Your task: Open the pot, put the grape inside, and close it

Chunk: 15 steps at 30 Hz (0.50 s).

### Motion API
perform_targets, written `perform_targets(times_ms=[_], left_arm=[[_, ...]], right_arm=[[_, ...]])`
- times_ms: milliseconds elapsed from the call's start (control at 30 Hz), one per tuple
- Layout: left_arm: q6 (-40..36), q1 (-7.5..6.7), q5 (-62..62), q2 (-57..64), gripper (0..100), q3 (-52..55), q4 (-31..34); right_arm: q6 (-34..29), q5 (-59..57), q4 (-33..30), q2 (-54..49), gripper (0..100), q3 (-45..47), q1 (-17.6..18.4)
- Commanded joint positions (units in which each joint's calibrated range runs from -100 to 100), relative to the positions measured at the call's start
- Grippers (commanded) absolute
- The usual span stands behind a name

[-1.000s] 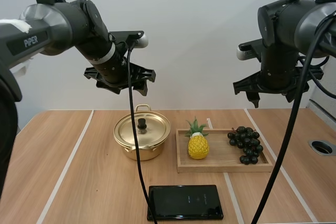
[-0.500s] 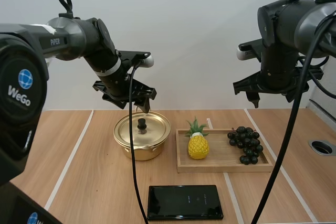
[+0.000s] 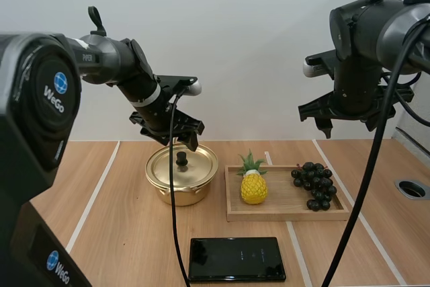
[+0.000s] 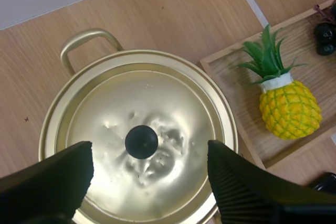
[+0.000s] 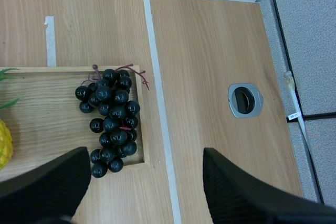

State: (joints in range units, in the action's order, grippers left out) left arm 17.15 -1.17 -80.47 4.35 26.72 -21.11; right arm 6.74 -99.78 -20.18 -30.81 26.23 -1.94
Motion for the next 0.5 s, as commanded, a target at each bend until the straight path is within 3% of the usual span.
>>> perform_targets(times_ms=[0,467], left_arm=[[-0.6,-0.18,3.7,-0.9,100,0.1,-1.0],[0.5,-0.18,5.1,-5.9,100,0.1,-0.9]], right_arm=[[0.0,-0.2,-0.1,-0.4,100,0.1,-0.2],[0.0,-0.2,0.1,-0.4,100,0.1,-0.2]])
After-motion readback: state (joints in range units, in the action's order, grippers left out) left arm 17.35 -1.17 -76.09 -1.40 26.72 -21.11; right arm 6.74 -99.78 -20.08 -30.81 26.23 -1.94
